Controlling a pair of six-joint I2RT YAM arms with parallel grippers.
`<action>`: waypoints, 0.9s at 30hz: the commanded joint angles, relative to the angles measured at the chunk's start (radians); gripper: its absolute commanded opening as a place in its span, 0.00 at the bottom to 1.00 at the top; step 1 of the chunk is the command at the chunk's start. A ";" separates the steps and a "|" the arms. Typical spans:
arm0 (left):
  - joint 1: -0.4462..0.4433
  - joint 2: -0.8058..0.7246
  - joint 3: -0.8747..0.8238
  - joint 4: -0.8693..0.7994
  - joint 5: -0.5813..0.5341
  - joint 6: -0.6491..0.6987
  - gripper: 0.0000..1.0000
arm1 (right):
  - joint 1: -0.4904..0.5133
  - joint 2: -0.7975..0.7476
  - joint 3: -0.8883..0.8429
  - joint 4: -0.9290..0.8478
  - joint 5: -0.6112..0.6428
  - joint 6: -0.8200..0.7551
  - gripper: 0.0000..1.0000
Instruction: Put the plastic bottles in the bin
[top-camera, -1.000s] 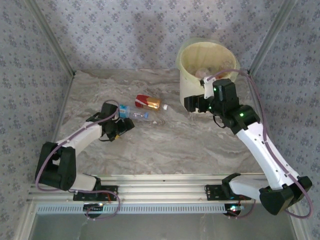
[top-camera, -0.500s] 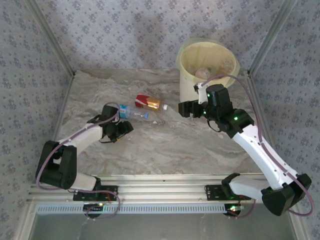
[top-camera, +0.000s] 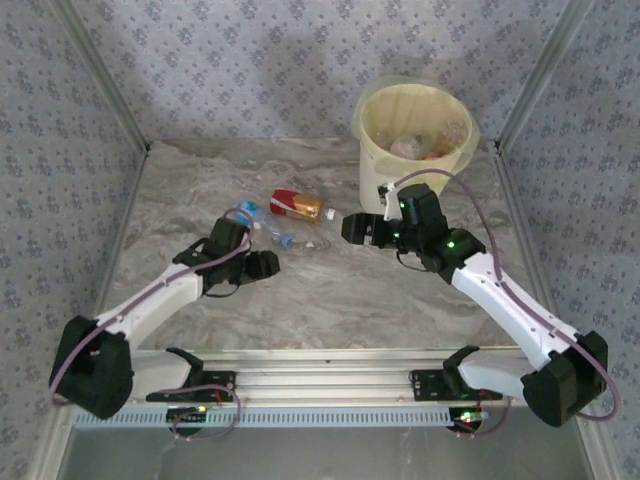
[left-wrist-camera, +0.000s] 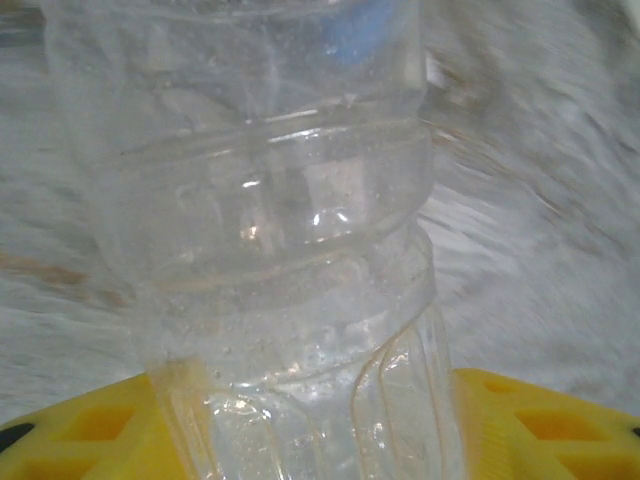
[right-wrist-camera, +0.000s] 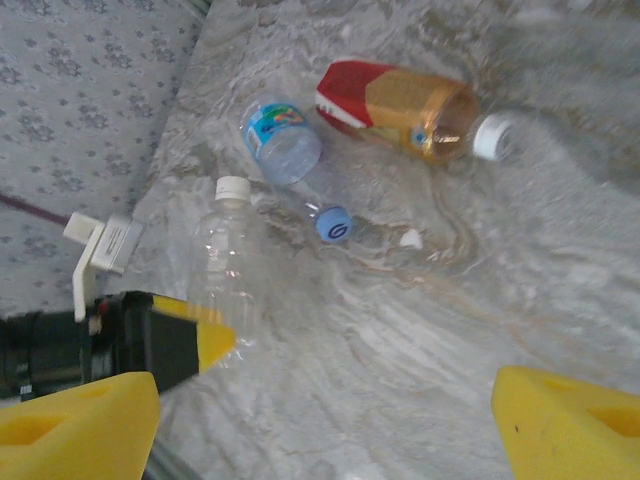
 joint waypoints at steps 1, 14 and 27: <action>-0.087 -0.076 -0.034 0.043 0.013 0.086 0.60 | 0.009 0.027 -0.022 0.086 -0.086 0.126 0.88; -0.306 -0.103 -0.061 0.270 -0.027 0.170 0.61 | 0.015 0.116 -0.036 0.238 -0.229 0.209 0.95; -0.407 -0.083 -0.038 0.380 -0.117 0.195 0.62 | 0.058 0.217 -0.014 0.294 -0.269 0.220 0.94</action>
